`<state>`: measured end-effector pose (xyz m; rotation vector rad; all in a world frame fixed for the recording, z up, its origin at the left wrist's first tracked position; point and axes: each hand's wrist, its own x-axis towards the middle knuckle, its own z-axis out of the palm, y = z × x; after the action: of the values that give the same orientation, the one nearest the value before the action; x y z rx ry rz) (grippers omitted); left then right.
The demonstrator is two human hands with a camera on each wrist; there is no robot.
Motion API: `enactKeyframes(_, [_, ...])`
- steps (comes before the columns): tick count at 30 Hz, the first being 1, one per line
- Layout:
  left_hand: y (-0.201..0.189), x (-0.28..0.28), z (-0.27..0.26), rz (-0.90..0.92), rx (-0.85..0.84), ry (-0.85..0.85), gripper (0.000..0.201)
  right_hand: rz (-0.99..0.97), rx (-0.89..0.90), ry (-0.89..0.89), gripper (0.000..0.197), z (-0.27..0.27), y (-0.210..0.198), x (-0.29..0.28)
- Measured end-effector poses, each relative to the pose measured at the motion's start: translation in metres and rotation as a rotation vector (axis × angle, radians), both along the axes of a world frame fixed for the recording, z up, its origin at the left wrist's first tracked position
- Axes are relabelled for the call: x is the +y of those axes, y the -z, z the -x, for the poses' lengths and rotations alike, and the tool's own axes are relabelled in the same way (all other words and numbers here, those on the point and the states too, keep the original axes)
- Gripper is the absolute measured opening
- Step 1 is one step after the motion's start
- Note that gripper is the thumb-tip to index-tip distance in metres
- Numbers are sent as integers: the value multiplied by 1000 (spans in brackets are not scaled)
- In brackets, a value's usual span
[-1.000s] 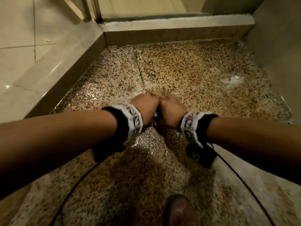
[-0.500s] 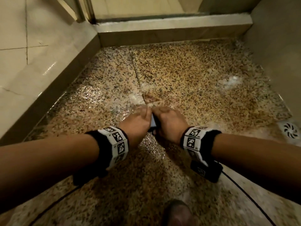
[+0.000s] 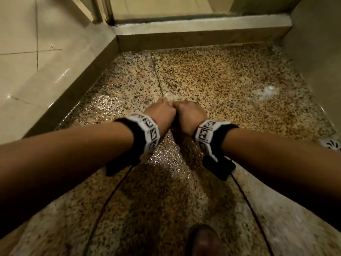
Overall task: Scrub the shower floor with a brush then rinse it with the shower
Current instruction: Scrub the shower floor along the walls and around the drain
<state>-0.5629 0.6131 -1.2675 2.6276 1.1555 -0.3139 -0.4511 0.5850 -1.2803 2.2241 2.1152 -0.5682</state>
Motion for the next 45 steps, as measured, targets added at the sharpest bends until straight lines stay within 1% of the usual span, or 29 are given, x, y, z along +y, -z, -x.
enactKeyframes(1, [-5,8,-4,13,-22,2,33,-8,2,36,16,1,1,5])
enactKeyframes(2, [-8,7,-4,50,-5,6,23,-7,24,55,17,2,2,3])
enactKeyframes(3, [-7,1,-1,103,-35,-12,19,-3,35,31,19,0,2,-9])
enactKeyframes(5, [-1,-15,8,209,-68,-18,26,35,11,-111,26,-4,-1,-40])
enactKeyframes(7, [5,-23,15,246,-28,20,37,82,-37,-208,37,-10,-3,-53])
enactKeyframes(8, [4,-20,13,249,-45,21,37,71,-38,-210,38,-11,-5,-48])
enactKeyframes(10, [-1,-1,4,220,-93,-1,29,16,-38,-162,34,-11,-6,-26])
enactKeyframes(12, [-2,14,-5,148,-69,-7,27,-12,-52,-80,25,-11,-4,-11])
enactKeyframes(13, [2,16,-5,140,-52,3,25,-6,-35,-37,23,-9,-3,-13])
enactKeyframes(15, [7,-1,1,187,-62,16,23,22,0,-15,29,-6,0,-38])
enactKeyframes(16, [9,-15,6,191,-60,44,27,23,-14,-48,34,-5,-1,-54])
enactKeyframes(17, [10,-29,10,181,-16,89,33,31,-21,-84,42,-6,-1,-67])
enactKeyframes(18, [14,-36,13,174,-10,112,37,38,-16,-105,47,-8,-1,-71])
enactKeyframes(19, [12,-31,12,156,-33,113,34,37,-3,-115,46,-11,-1,-64])
enactKeyframes(20, [7,-22,9,147,-84,95,26,27,15,-113,38,-10,-4,-51])
enactKeyframes(21, [5,-9,5,145,-103,60,19,9,3,-87,26,-9,-6,-36])
enactKeyframes(22, [0,7,-2,128,-88,32,14,-9,-28,-43,15,-9,-8,-20])
enactKeyframes(23, [-3,19,-8,110,-59,24,11,-20,-57,-9,14,-10,-8,-8])
enactKeyframes(25, [-9,22,-11,124,-6,23,12,33,-45,16,18,-10,-3,-5])
enactKeyframes(28, [-9,-9,1,193,-10,52,8,57,20,-88,27,-11,-1,-40])
enactKeyframes(30, [-2,-23,11,206,21,78,18,93,-10,-159,27,-14,-2,-47])
enactKeyframes(33, [-7,2,2,146,-18,8,25,92,-41,-159,20,-13,-12,-11])
enactKeyframes(36, [-13,28,-11,101,25,1,28,84,-83,-115,27,-12,-16,19])
enactKeyframes(38, [-9,14,-5,181,-4,-13,25,114,-71,-94,25,-10,-10,-3])
enactKeyframes(39, [-4,-1,3,201,-8,17,22,107,-76,-128,25,-8,-10,-23])
enactKeyframes(41, [5,-35,20,259,43,107,28,128,-74,-236,32,-5,-7,-64])
enactKeyframes(42, [10,-45,25,291,44,130,31,144,-74,-273,35,-5,-7,-72])
enactKeyframes(44, [8,-37,22,273,-8,84,29,131,-80,-278,29,-4,-12,-55])
enactKeyframes(45, [5,-24,16,236,-23,41,25,126,-90,-235,22,-2,-14,-40])
